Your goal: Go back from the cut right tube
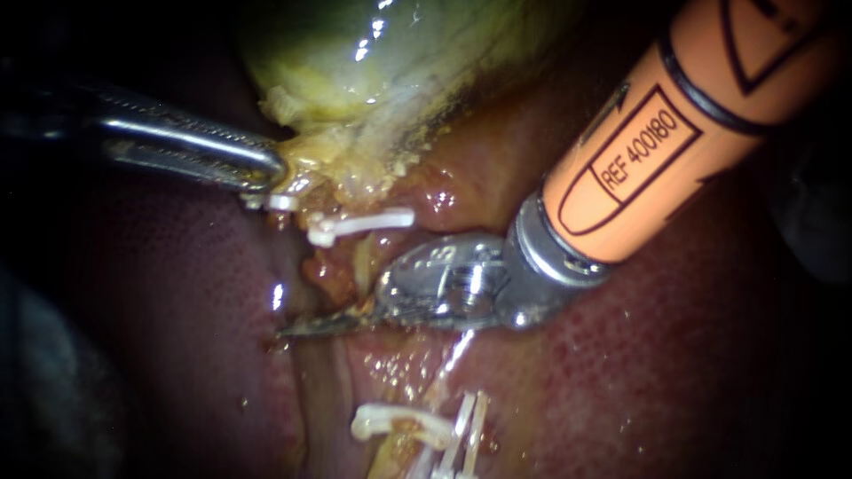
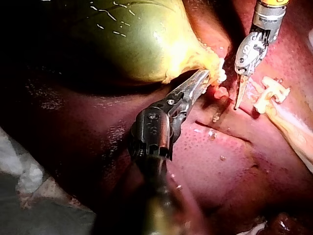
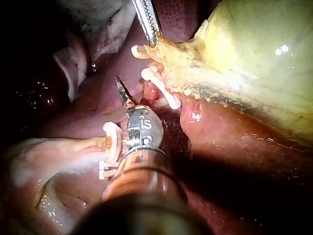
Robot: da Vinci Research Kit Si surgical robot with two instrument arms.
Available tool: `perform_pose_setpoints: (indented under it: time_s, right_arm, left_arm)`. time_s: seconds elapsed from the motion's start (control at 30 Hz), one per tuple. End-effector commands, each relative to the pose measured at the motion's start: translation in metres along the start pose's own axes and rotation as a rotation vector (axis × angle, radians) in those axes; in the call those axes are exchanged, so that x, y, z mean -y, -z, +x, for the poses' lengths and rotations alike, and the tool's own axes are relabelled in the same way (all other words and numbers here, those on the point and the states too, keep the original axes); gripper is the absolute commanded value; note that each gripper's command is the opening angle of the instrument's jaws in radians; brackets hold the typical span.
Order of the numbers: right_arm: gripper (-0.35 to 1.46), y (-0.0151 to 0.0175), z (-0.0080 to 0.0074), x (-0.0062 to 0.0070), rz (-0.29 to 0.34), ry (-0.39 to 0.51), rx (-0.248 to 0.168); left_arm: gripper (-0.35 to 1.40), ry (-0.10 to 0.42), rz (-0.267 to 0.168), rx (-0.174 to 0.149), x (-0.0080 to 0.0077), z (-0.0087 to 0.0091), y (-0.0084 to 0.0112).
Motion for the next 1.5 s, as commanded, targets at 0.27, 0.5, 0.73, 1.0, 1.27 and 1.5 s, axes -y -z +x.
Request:
perform_pose_setpoints:
  time_s: [0.27,0.5,0.73,1.0,1.27,1.5]
  right_arm:
    - [1.19,-0.0008,-0.0004,-0.0006,-0.023,-0.013,-0.073]
    - [1.28,-0.0008,-0.0004,-0.0006,-0.026,-0.019,-0.074]
    - [1.43,0.0012,-0.0017,0.0012,-0.217,-0.012,-0.128]
    - [1.43,0.0064,-0.0043,0.0021,-0.367,0.165,-0.112]
    - [1.43,0.0134,-0.0057,0.0016,-0.49,0.308,-0.065]
    - [1.45,0.0179,-0.0057,0.0016,-0.474,0.366,-0.041]
  left_arm:
    - [-0.35,0.0,0.0,0.0,0.0,0.0,-0.0001]
    - [-0.35,0.0,0.0,0.0,0.0001,-0.0001,-0.0001]
    - [-0.35,-0.001,-0.001,0.0,0.0002,-0.0001,0.0]
    - [-0.35,-0.001,-0.002,0.0,0.0003,-0.0002,0.0001]
    - [-0.35,-0.001,-0.002,0.001,0.0003,-0.0002,0.0001]
    - [-0.35,-0.001,-0.002,0.001,0.0004,-0.0002,0.0001]
